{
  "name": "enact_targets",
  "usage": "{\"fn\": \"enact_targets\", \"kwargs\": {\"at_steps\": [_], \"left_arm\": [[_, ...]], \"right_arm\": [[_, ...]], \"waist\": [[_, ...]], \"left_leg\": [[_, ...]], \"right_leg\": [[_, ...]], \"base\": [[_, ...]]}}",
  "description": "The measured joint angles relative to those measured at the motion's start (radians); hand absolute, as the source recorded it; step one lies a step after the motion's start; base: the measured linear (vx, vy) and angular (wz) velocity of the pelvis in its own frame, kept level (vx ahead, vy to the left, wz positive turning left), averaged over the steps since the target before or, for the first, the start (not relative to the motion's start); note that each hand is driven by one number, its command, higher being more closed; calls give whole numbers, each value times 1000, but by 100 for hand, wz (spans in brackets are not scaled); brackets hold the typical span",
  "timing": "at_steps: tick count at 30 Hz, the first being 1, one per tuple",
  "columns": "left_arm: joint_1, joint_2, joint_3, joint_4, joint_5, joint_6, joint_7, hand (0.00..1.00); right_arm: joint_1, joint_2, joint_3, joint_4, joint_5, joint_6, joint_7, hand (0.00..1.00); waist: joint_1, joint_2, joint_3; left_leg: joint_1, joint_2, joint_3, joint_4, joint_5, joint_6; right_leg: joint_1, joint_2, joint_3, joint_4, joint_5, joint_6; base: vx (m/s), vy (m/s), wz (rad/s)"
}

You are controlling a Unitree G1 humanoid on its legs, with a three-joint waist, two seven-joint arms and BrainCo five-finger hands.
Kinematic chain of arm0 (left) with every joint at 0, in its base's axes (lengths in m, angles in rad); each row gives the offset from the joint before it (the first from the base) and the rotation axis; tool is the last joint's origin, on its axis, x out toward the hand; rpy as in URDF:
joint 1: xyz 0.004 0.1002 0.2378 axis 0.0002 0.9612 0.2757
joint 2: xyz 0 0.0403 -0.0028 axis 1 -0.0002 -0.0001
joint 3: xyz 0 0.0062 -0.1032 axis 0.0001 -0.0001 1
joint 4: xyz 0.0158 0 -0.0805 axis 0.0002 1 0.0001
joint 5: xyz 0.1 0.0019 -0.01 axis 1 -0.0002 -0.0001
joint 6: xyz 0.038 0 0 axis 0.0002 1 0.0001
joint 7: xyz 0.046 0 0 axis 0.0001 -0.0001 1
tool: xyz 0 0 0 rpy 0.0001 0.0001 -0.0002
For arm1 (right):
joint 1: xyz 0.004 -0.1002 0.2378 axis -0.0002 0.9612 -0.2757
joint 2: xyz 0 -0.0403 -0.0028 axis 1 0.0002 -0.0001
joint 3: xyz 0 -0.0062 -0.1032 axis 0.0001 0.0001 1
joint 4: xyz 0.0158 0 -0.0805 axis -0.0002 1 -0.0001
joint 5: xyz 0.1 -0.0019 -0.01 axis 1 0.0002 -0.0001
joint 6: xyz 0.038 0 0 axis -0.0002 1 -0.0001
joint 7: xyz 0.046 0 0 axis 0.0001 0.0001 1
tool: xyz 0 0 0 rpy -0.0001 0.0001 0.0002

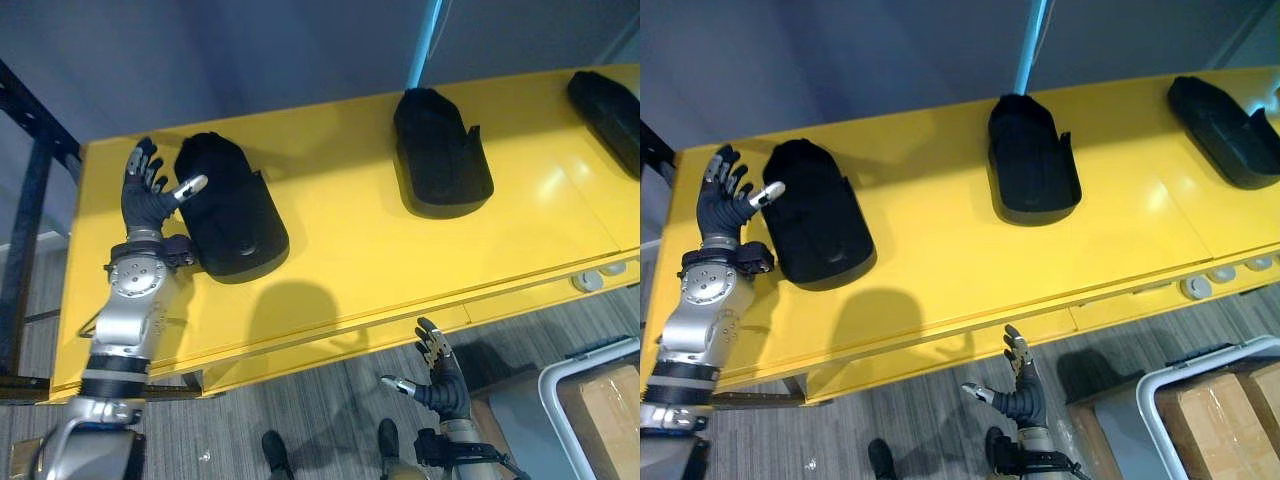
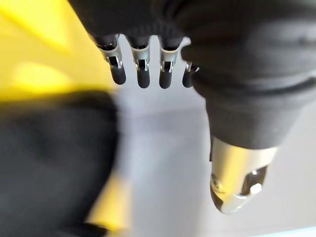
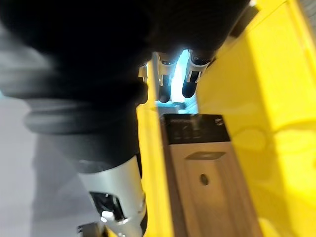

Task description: Walk over and take plastic housings, then place them on the shelf

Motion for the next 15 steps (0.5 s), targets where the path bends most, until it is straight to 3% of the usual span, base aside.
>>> {"fn": "enact_targets", "kwargs": {"at_steps": [2, 3, 6, 8, 13, 15], "left_arm": [[116, -144, 64, -164, 178, -8, 74, 0], [189, -216, 76, -250, 262, -14, 106, 100], [405, -378, 60, -432, 478, -31, 152, 100], [530, -438, -5, -506, 538, -58, 144, 100], [678, -483, -241, -506, 531, -121, 50, 100], [677, -483, -263, -466, 505, -130, 11, 100]], "right_arm": [[-7, 10, -27, 13, -1, -1, 6, 0], [-7, 12, -40, 15, -3, -2, 8, 0], [-9, 18, -77, 32, -5, -7, 17, 0], [9, 32, -83, 32, -5, -9, 20, 0], [49, 47, -83, 32, -5, -25, 49, 0], [46, 45, -75, 32, -5, -26, 56, 0]], "waist": [[2, 14, -32], [3, 27, -55], [18, 50, -92], [29, 55, -109], [26, 52, -139], [22, 50, -138]], "left_leg": [[26, -1, -8, 0, 0, 0], [29, -1, -20, -1, -1, -1], [49, 0, -26, -1, -4, -5], [56, 0, -28, -5, -8, -11], [21, -2, -53, -6, -7, -16], [2, 0, -54, -6, 3, -16]], "right_leg": [[36, -2, -10, -11, -2, 3], [46, -2, -21, -11, -6, 6], [70, -2, -26, -11, -13, 8], [78, -3, -28, -11, -21, 19], [62, -4, -48, -14, -22, 23], [42, -2, -45, -13, -19, 21]], "base": [[-21, 21, 14], [-41, 16, 21], [-48, 15, 10], [-61, 14, 3], [-69, 13, 15], [-70, 9, 2]]}}
